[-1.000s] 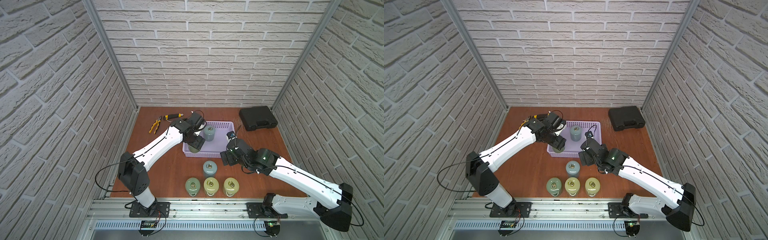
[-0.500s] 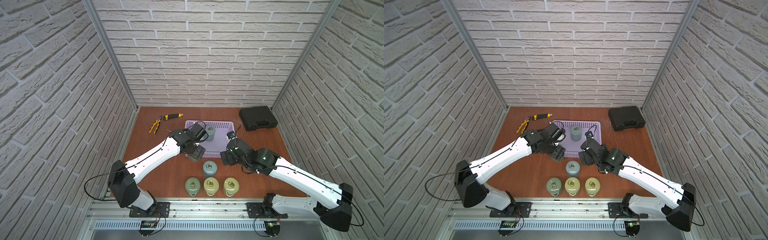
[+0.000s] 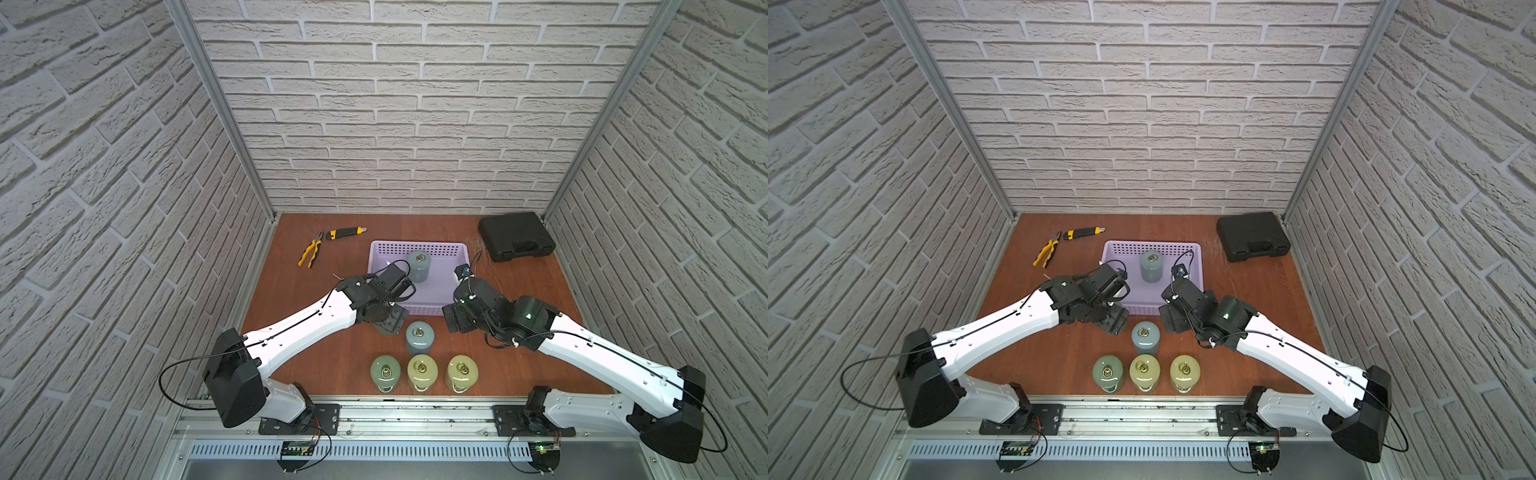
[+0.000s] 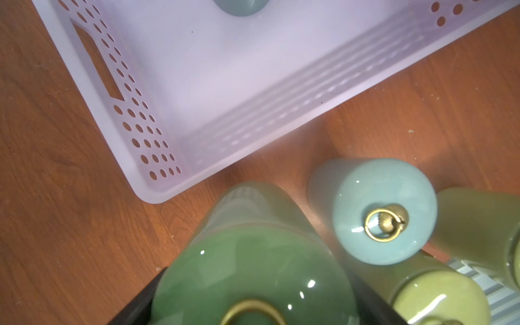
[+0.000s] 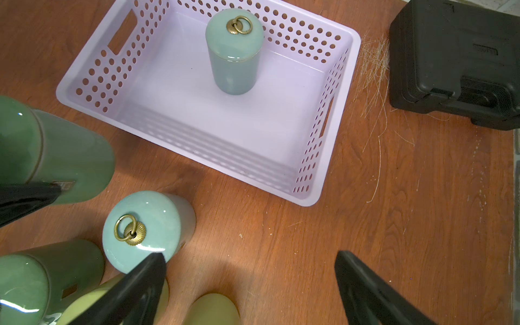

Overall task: Take the tea canister out of the basket
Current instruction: Place the tea canister at the center of the board.

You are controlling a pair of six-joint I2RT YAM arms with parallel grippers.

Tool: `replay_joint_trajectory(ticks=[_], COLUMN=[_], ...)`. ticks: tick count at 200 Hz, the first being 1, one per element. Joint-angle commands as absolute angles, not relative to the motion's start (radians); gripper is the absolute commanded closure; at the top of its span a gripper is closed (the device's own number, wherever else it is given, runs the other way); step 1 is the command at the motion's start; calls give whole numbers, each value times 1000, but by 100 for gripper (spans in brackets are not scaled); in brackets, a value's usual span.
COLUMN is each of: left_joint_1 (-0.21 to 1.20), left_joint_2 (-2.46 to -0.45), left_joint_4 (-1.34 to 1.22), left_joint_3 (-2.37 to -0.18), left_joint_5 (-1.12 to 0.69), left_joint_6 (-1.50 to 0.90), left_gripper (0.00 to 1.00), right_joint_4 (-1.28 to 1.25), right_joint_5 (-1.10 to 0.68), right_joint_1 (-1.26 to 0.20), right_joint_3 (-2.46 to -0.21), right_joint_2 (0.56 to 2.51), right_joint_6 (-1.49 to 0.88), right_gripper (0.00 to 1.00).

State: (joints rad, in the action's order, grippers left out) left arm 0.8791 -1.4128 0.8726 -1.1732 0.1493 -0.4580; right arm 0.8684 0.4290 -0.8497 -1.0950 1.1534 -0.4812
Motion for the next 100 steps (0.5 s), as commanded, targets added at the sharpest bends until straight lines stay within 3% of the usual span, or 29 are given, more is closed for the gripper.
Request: replay_joint_trajectory(ticks=[1, 100], left_joint_1=[887, 888], left_joint_2=[-1375, -1388], left_joint_4=[782, 700], left_joint_3=[-1156, -1068], left_joint_5=[171, 152], left_joint_6=[-481, -499], left_gripper=[43, 43], right_joint_4=[879, 894], right_joint_5=[438, 433], right_joint_1=[-842, -842], right_joint_3=[-1129, -1150], right_joint_2=[1156, 1172], right_joint_6=[-494, -495], right_gripper=[2, 1])
